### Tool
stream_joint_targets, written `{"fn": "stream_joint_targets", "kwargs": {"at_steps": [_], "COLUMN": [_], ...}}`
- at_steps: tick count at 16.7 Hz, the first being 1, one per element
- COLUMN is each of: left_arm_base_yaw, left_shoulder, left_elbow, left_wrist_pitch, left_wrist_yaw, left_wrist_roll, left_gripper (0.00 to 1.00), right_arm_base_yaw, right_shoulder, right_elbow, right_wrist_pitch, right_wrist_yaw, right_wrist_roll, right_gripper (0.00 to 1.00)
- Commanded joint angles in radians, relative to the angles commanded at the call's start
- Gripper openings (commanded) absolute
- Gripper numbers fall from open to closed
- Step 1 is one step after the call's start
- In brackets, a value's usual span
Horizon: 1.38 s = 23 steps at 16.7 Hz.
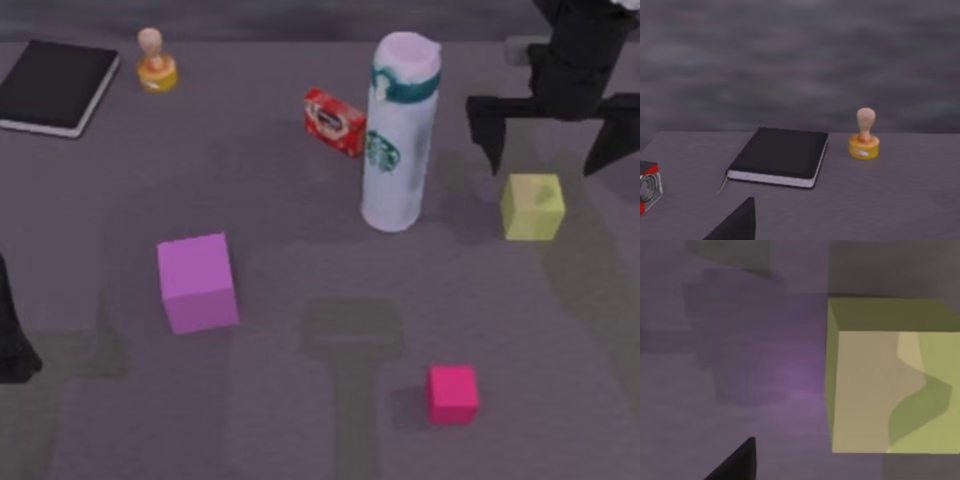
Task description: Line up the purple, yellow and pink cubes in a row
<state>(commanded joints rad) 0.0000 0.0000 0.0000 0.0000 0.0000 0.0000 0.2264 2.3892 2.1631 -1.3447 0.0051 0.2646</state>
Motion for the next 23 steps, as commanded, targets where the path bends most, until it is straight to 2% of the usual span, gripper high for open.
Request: {"fn": "stream_joint_targets", "kwargs": {"at_steps": [5,13,18,23], "left_arm_base_yaw": [0.0,0.0,0.0,0.0], "left_shoulder": [0.0,0.0,0.0,0.0], "left_elbow": [0.0,0.0,0.0,0.0], "left_wrist_pitch": [0.0,0.0,0.0,0.0], "left_wrist_yaw": [0.0,0.0,0.0,0.0], "left_wrist_roll": [0.0,0.0,0.0,0.0], "left_gripper": [1.0,1.0,1.0,1.0], "right_arm_base_yaw": [0.003,0.001,0.001,0.001], "right_shoulder": [0.0,0.06,0.063,0.063], "right_elbow": [-0.018,-0.236,-0.247,-0.247], "right_wrist_pitch": [0.019,0.299,0.31,0.31], "right_wrist_yaw": [0.0,0.001,0.001,0.001], "right_wrist_roll": [0.002,0.002,0.002,0.002], "right_gripper": [1.0,1.0,1.0,0.62]}}
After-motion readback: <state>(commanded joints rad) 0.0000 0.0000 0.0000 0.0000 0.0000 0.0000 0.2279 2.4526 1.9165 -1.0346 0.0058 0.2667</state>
